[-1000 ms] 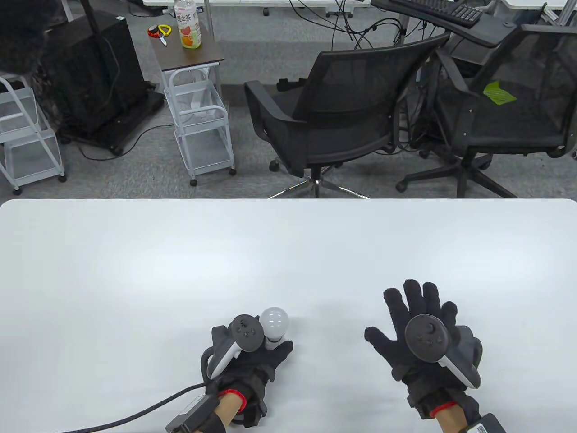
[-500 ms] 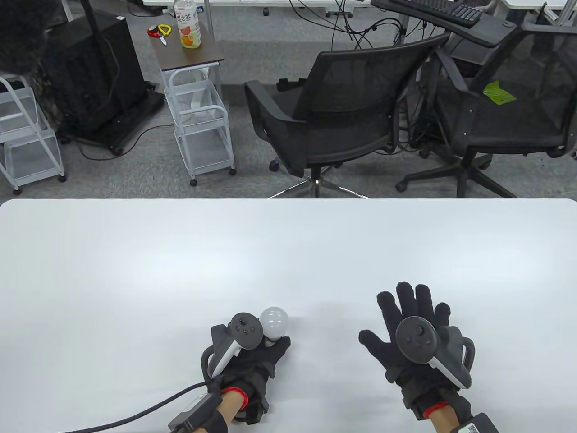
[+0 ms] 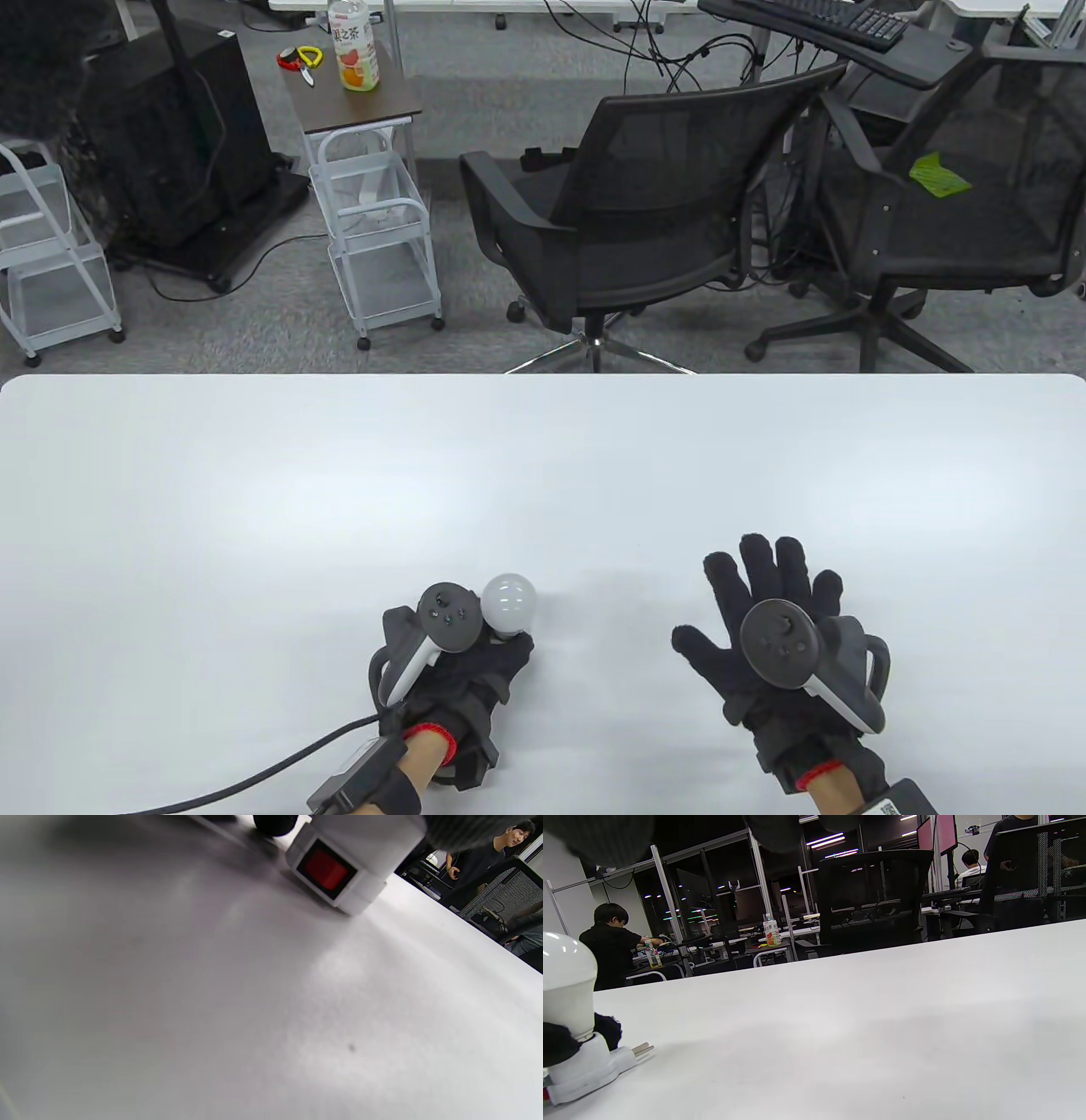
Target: Unscrew light bulb from socket
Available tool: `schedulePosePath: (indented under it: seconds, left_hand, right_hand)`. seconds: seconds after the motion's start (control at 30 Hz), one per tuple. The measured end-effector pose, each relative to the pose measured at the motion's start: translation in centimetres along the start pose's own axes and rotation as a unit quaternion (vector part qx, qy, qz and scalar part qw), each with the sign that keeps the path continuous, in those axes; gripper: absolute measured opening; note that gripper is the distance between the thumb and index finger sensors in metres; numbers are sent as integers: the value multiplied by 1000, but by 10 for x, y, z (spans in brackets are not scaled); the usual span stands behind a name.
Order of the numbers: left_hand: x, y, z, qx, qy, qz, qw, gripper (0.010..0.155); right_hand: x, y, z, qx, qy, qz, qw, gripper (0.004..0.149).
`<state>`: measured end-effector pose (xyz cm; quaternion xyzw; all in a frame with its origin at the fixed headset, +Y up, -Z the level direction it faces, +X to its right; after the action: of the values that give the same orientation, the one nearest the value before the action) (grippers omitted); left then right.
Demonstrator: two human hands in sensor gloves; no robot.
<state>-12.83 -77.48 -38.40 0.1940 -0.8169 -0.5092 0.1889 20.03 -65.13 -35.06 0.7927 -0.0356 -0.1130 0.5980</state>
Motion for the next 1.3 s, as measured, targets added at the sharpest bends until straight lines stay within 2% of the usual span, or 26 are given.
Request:
schedulePosePath:
  seconds: [0.23,0.53,0.8,1.0,1.3]
  left_hand:
    - [-3,5,13,-19,21,-23,999,83]
    - [-20,37,59,-93,31,-90,991,82]
    - [-20,58,81,-138,42,-109,984,80]
    - [-33,65,85,-152,-1,-136,979,75]
    - [-67,86,85,-183,-101,-189,959,74]
  right_hand:
    - [-1,1,0,-1,4,-1,1000,90]
    - [-1,3,-5,7,-2,-5,1000,90]
    - [-5,6,-4,5,3,-9,1000,90]
    - [-6,5,-3,5,4,-11,1000,90]
    - [-8,6,-3,3,-9,-17,1000,89]
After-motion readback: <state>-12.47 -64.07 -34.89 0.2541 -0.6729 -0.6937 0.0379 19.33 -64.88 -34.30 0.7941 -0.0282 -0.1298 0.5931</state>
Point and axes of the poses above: the tracker on the back of each hand, its own x axis roughly to the little-finger side, its own y axis roughly from the fingertips to the wrist, z = x × y, the point moved 4 cm from there along -y, roughly from the wrist to the fingertips, and after that the axes turned 10 degrees about x, right-handed, at the moved point
